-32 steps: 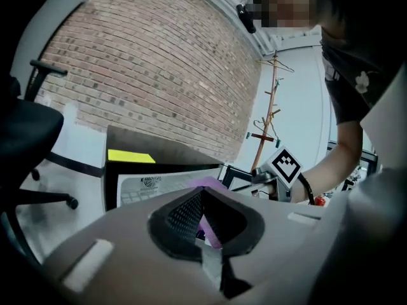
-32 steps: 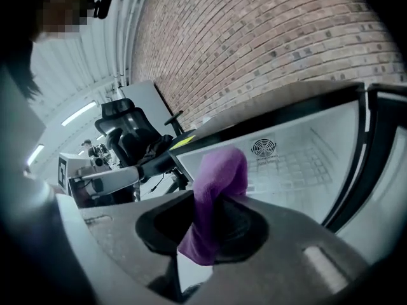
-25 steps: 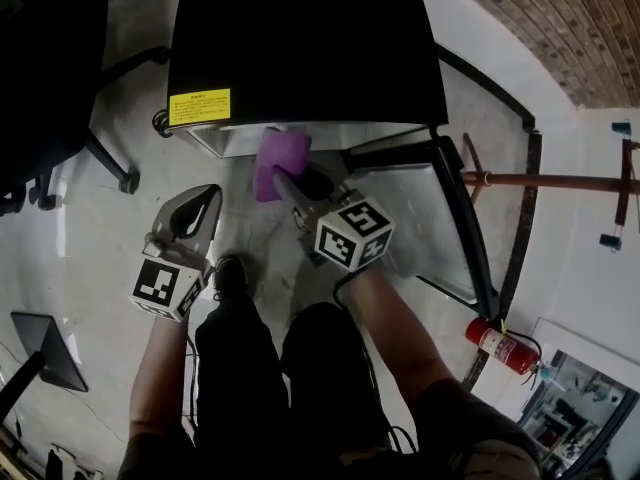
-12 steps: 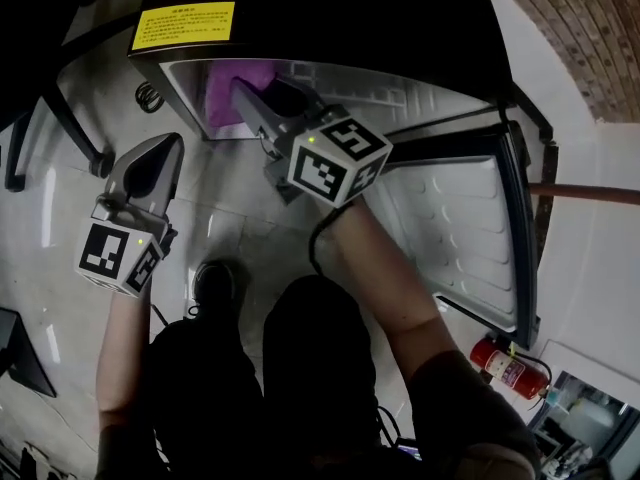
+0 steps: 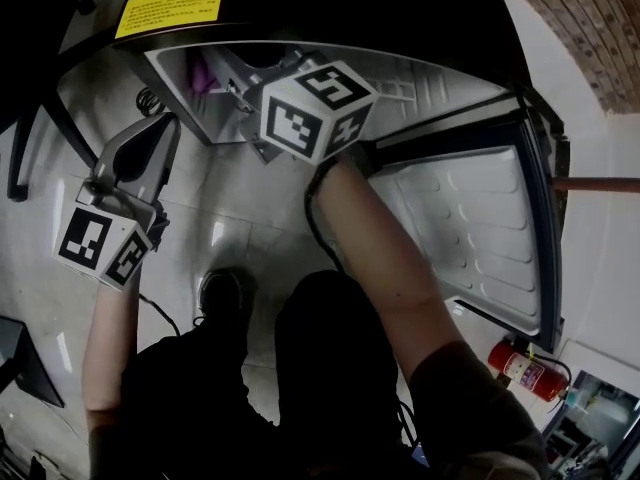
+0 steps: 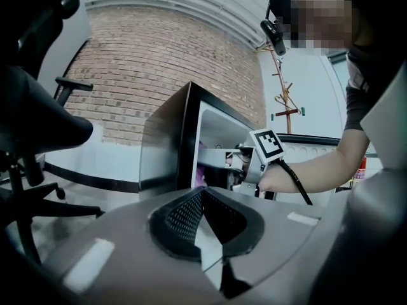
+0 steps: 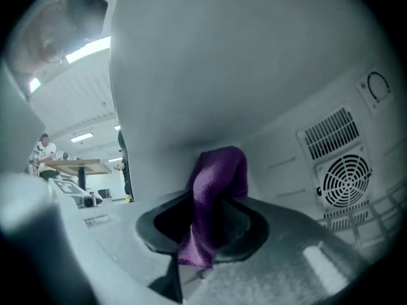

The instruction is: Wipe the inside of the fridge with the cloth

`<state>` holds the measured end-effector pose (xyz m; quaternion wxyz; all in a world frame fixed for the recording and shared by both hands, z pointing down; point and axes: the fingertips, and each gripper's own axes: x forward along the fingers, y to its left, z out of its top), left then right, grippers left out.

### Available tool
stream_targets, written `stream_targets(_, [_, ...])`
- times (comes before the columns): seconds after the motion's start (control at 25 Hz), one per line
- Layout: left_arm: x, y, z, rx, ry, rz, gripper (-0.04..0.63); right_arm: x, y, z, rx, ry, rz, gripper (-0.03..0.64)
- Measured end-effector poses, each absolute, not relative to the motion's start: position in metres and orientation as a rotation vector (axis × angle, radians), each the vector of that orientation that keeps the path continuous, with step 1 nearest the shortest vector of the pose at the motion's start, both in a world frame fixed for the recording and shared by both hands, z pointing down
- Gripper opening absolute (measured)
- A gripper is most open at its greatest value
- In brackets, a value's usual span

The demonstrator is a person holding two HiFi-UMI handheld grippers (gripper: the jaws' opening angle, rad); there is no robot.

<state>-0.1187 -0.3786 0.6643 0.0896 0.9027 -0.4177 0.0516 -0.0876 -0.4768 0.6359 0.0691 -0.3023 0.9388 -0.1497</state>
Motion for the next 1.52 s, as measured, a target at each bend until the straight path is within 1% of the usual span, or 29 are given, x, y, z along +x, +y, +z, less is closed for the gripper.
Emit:
stream_targets(0.32, [-0.094,-0.36,0.686,2.712,-1.109,0.143,0.017,-0.099,-0.485,0.682,-1.116,3.07,-0.324,0.074])
stream_targets(0.52, [-0.083,-0.357,0.703,2.682,-1.06,0.159,0.017,-0.095,-0.485,0.704,-1.334,3.276,-0.157,0.075])
stream_targets(0.64, [-0.076,-0.358,0.702,2.696,-1.044,0.155,0.017,-0.099,-0.483,0.708,-1.361,3.382,-0.021,0.075])
stream_targets(0.72, [-0.07,-0.358,0.701,2.712,-1.021,0.15,0.017,-0.094,-0.485,0.711,-1.378,3.417,-0.019,0.075])
stream_targets(0.84, [-0.063,-0.357,0.703,2.716,-0.989,0.146,0.017,-0.067,-0.494,0.714,-1.502,3.386,-0.115,0.075])
stream_targets(1.2, [-0.044,-0.365,0.697,2.749,-0.917,0.117,0.017,0.062,-0.516,0.723,-2.033,3.154,-0.405,0.078])
stream_targets(1.52, [-0.035,-0.375,0.693,2.74,-0.914,0.086,0.017,0.139,-0.508,0.722,-2.364,2.878,-0.552,0.078])
